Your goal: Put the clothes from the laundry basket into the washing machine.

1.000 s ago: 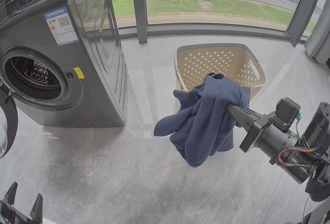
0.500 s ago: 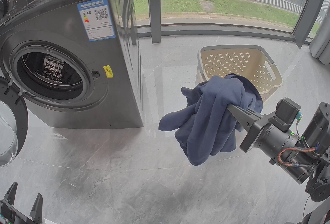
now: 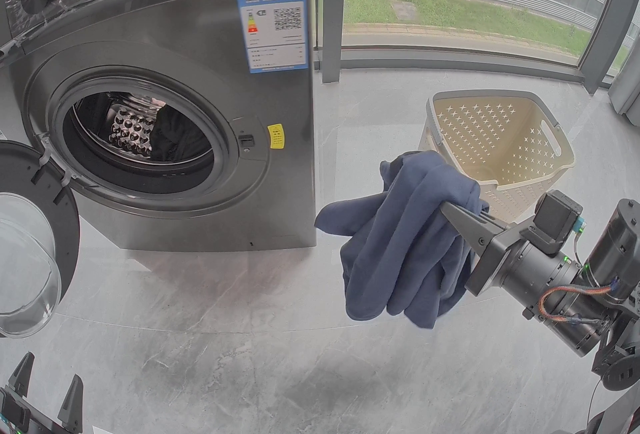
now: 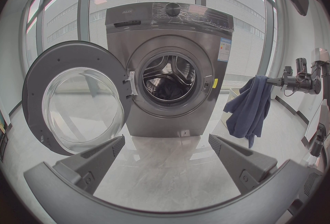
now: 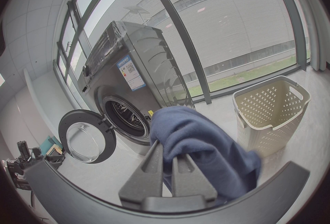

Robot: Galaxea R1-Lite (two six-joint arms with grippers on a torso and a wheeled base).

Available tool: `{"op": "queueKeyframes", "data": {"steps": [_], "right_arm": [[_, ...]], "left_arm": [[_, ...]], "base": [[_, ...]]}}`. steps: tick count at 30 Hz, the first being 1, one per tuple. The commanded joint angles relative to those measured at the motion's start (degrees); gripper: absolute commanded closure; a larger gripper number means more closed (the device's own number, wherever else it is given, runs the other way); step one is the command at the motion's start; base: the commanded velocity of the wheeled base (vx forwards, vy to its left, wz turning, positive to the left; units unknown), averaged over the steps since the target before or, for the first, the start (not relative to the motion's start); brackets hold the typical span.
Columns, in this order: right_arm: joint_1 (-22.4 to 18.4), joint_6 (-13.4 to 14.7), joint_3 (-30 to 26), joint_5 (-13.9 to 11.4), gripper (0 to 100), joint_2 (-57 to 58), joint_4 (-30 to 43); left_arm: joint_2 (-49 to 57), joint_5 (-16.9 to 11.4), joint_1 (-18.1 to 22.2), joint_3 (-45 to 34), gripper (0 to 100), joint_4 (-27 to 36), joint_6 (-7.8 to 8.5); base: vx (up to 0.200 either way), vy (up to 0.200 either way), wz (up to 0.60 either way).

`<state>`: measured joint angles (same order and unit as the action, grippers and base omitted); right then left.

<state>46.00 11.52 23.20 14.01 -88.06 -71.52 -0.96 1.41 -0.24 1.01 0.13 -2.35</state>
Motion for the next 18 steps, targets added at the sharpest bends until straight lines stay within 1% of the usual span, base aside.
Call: {"op": "queueKeyframes", "data": {"steps": [1,4,16,18], "right_arm": [[0.1,0.0,0.0,0.0,100,0.0,0.0],[0.1,0.0,-0.1,0.0,100,0.0,0.0],[0.1,-0.2,-0.4,0.1,100,0.0,0.1],[0.1,-0.2,-0.4,0.1,100,-0.1,0.2]], "left_arm": [[0.9,0.1,0.0,-0.9,0,0.0,-0.02],[0.8,0.1,0.0,-0.9,0,0.0,-0.02],[0.8,0.0,0.0,-0.9,0,0.0,0.07],[0.9,0.0,0.0,-0.9,0,0.0,0.07]], "base": [[0.0,0.2,0.0],[0.0,0.2,0.0],[0.0,0.0,0.0],[-0.2,0.0,0.0]]}}
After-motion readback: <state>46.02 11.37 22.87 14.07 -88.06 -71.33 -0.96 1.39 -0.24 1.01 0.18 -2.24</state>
